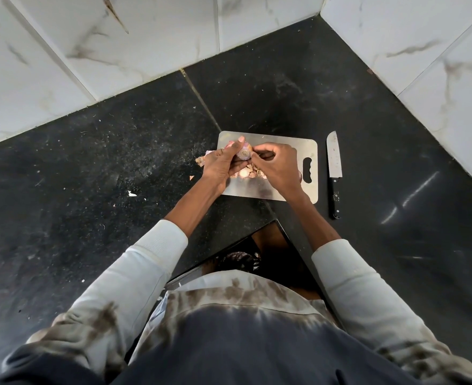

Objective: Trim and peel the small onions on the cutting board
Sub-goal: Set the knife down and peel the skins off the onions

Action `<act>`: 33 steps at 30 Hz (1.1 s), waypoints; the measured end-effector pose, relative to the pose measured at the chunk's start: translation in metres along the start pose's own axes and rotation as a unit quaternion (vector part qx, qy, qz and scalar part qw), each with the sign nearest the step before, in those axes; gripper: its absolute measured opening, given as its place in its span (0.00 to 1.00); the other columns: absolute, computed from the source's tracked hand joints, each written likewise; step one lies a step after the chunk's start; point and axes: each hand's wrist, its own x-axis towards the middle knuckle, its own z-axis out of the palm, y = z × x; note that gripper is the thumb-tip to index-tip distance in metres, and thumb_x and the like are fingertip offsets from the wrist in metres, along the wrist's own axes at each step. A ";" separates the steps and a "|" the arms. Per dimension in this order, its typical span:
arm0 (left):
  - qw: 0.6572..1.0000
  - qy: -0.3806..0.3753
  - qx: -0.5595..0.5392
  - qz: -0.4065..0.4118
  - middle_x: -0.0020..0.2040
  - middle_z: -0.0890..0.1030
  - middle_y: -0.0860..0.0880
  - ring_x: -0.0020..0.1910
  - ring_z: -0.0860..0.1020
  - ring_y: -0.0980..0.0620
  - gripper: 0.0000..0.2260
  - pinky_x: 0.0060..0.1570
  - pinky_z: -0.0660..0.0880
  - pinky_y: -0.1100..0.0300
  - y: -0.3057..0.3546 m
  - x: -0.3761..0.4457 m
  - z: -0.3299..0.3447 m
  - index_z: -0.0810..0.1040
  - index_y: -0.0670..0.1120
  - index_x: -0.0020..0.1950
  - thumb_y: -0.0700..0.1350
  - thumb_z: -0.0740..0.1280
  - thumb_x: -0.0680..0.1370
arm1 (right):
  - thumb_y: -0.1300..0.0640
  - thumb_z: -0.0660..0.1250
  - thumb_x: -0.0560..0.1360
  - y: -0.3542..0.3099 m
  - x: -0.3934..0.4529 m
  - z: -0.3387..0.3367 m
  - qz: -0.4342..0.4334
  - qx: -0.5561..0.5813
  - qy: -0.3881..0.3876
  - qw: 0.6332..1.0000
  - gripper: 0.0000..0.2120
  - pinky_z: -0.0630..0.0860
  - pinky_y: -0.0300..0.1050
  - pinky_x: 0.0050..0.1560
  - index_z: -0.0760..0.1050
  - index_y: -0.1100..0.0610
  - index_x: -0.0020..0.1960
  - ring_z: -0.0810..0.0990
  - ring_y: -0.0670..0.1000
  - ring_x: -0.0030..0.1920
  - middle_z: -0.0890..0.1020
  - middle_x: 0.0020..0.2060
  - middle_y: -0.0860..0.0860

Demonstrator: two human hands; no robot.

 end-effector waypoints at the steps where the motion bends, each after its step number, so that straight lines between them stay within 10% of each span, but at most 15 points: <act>1: 1.000 0.002 0.004 0.003 0.47 0.88 0.40 0.38 0.87 0.51 0.21 0.42 0.84 0.62 -0.001 0.001 -0.001 0.83 0.33 0.60 0.49 0.78 0.77 | 0.50 0.76 0.78 0.000 0.000 0.000 0.000 0.000 0.000 1.000 0.14 0.80 0.30 0.47 0.87 0.58 0.57 0.85 0.35 0.44 0.86 0.46 0.43; 18: 1.000 -0.021 0.011 0.012 0.52 0.87 0.37 0.48 0.88 0.45 0.19 0.47 0.86 0.57 -0.003 -0.001 0.003 0.83 0.30 0.60 0.44 0.77 0.78 | 0.52 0.77 0.77 -0.004 -0.001 0.009 0.043 -0.035 0.060 0.997 0.09 0.84 0.45 0.48 0.86 0.57 0.50 0.84 0.44 0.41 0.85 0.41 0.44; 27: 1.000 0.000 -0.022 -0.006 0.44 0.88 0.41 0.40 0.88 0.49 0.12 0.43 0.85 0.60 0.007 -0.010 0.010 0.85 0.36 0.51 0.45 0.77 0.78 | 0.53 0.74 0.80 0.002 -0.002 -0.001 0.008 0.017 0.032 0.999 0.12 0.81 0.31 0.51 0.85 0.58 0.60 0.84 0.35 0.49 0.86 0.50 0.44; 33: 1.000 -0.006 0.000 -0.023 0.38 0.88 0.44 0.35 0.86 0.52 0.13 0.40 0.84 0.62 0.018 -0.015 0.015 0.85 0.37 0.51 0.47 0.77 0.78 | 0.48 0.75 0.78 0.002 -0.004 -0.004 0.006 0.022 0.043 0.999 0.15 0.84 0.41 0.55 0.86 0.55 0.61 0.86 0.41 0.51 0.87 0.52 0.44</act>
